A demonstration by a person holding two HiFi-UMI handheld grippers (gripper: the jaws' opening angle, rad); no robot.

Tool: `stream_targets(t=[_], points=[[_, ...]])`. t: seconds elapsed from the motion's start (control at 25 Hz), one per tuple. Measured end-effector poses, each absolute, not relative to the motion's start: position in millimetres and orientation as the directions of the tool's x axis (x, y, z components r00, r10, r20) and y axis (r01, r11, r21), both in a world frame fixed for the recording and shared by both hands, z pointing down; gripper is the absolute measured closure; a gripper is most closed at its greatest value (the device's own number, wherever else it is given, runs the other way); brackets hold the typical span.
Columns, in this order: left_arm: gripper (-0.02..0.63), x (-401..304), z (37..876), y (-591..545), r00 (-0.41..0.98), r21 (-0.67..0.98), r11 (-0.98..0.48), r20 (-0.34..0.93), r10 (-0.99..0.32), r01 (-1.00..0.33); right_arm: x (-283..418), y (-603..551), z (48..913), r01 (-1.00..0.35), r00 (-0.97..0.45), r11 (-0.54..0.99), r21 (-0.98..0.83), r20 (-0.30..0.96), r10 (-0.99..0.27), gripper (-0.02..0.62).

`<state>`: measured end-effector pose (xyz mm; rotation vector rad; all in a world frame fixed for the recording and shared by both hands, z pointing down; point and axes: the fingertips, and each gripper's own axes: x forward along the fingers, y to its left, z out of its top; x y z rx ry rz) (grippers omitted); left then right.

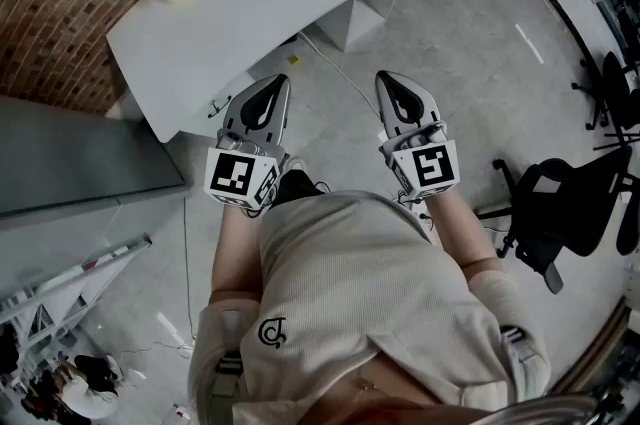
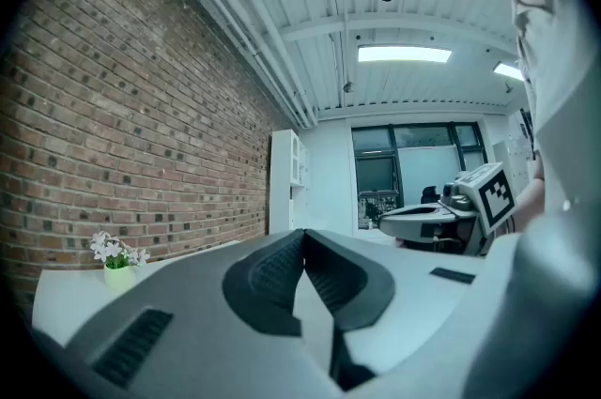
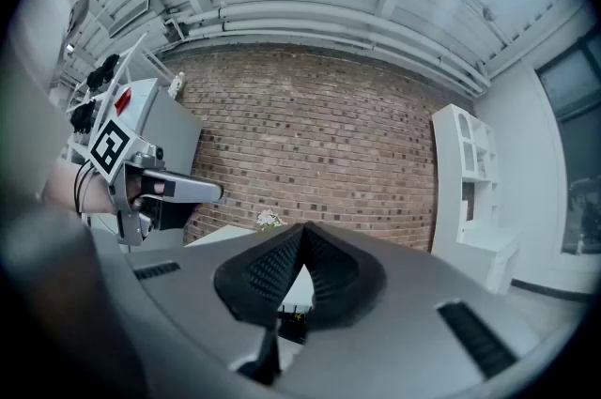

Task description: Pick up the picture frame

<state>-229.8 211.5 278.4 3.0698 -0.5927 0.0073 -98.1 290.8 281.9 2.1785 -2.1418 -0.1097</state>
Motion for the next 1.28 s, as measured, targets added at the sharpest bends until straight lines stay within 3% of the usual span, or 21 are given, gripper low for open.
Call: stream_targets(t=[0.8,1.28], points=[[0.594,-223,300,233,0.92,0.027,-0.92,0.053,-0.388,-0.39,-90,313,310,-1.0,0.012,-0.012,0.011,0.032,-0.999,0.589],[0.594,-148,301,68,0.956,0.025,-0.956,0.026,-0.293,-0.293,-22,164,317,-0.992,0.126,-0.125,0.019,0.047,-0.991,0.589]])
